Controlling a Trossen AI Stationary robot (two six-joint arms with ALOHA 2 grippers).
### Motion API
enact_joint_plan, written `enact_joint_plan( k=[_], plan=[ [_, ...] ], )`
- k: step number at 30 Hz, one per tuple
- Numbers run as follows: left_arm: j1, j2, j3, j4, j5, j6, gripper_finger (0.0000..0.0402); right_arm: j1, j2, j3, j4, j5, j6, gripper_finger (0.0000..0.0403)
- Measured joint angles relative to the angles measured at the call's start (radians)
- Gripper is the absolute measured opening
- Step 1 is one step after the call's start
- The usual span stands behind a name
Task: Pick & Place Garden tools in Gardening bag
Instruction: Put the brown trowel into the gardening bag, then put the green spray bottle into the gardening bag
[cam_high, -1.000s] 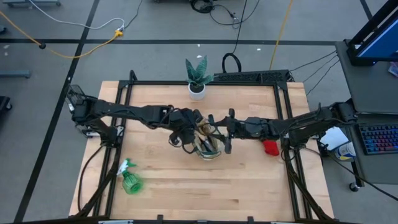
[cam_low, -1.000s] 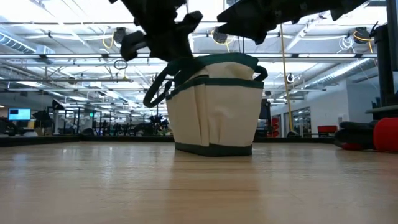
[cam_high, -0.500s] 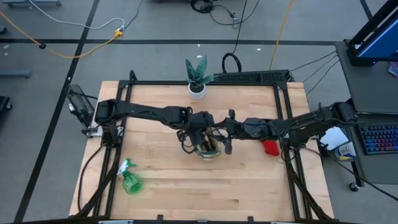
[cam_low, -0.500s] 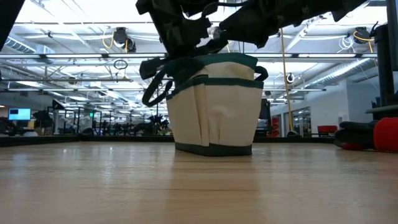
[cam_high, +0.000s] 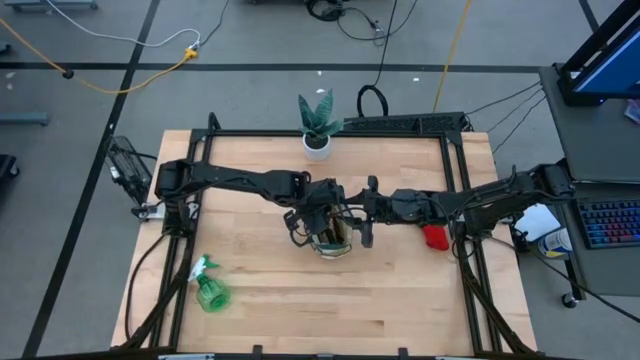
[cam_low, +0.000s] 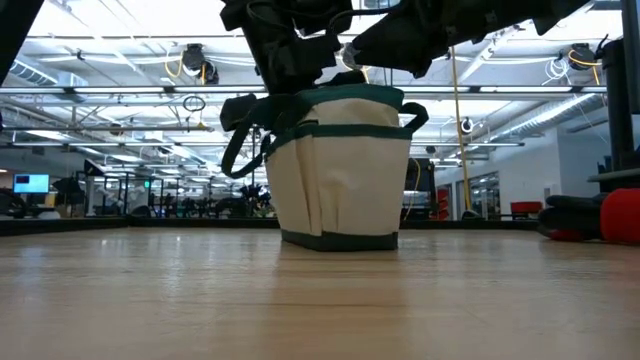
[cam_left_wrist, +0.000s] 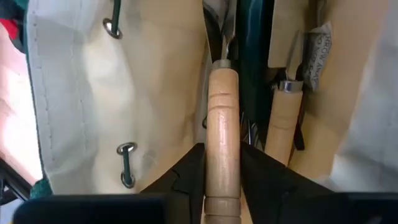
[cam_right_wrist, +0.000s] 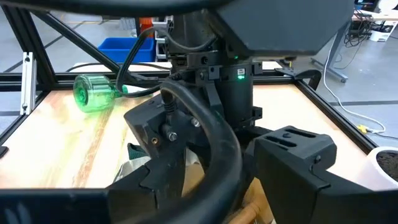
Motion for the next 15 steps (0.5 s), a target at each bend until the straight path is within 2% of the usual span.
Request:
enact_joint_plan(
  k=[9,15],
  plan=[
    [0.0,0.0,-0.006,0.01,-0.001,-0.024,0.0144,0.0,0.0,0.0,-0.002,0.0,0.002,0.0177],
    [-0.003,0.0,-0.007,0.021,-0.026,-0.088,0.0151,0.0,0.0,0.0,-0.003,0.0,0.003,0.0175]
  ],
)
